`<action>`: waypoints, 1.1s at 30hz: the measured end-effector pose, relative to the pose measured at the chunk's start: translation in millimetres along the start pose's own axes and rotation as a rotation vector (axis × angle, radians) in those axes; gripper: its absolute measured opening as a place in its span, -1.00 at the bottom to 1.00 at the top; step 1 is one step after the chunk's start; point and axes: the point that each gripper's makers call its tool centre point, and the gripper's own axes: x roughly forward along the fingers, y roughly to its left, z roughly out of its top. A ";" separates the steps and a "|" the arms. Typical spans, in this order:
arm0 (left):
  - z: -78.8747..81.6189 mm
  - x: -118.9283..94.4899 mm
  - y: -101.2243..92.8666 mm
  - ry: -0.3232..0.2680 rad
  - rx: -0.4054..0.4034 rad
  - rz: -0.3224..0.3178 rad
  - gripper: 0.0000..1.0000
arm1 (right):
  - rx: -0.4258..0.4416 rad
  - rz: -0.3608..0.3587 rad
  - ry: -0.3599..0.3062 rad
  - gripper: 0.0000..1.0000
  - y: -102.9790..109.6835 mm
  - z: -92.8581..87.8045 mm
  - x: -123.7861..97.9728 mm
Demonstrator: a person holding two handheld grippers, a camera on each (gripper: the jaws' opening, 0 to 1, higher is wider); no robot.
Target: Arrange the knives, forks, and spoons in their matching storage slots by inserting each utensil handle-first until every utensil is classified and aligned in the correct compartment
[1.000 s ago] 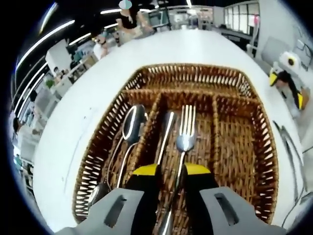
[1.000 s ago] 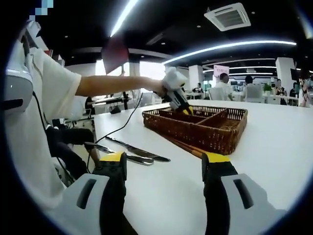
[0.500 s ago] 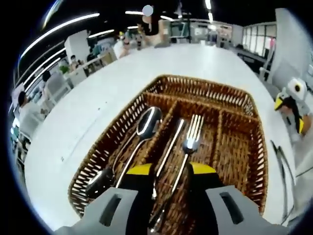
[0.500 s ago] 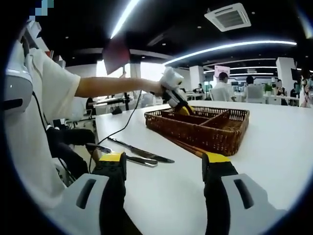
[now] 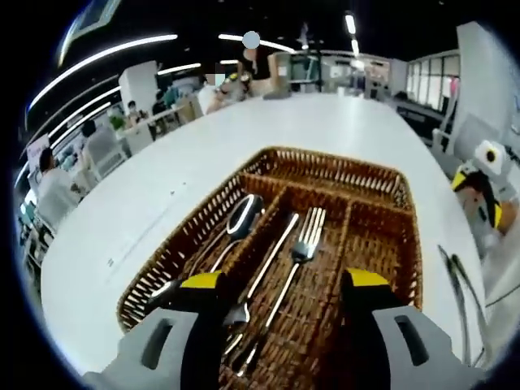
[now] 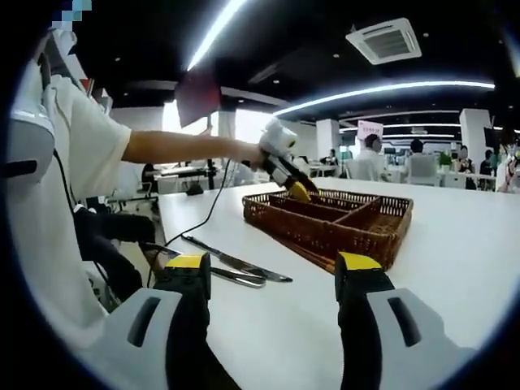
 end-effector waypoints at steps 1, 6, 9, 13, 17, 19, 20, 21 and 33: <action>0.5 -2.4 -1.9 -0.008 -0.007 0.002 0.37 | 0.000 0.005 0.000 0.28 2.2 0.5 0.9; 2.1 -17.8 -16.0 -0.047 -0.030 0.006 0.40 | 0.007 0.032 -0.005 0.28 11.3 1.8 5.9; 0.4 -30.6 -25.8 -0.074 -0.034 0.016 0.40 | 0.028 0.075 -0.001 0.28 20.4 0.9 14.9; -10.3 -43.1 -38.3 -0.064 -0.020 0.030 0.38 | 0.022 0.110 0.016 0.27 30.4 -4.9 27.7; -17.9 -54.7 -51.0 -0.069 -0.039 0.027 0.37 | 0.030 0.158 0.046 0.24 53.8 -12.9 37.5; -21.1 -58.8 -55.8 -0.068 -0.044 0.028 0.36 | 0.023 0.179 0.066 0.20 60.0 -15.3 40.5; -24.7 -61.9 -60.6 -0.065 -0.046 0.027 0.35 | 0.022 0.182 0.070 0.18 61.3 -15.8 41.9; -28.5 -65.5 -65.2 -0.063 -0.045 0.028 0.35 | 0.015 0.200 0.081 0.18 67.3 -18.0 48.1; -63.8 -112.0 -128.3 -0.118 -0.101 -0.001 0.16 | -0.041 0.320 0.244 -0.22 92.6 -42.9 74.5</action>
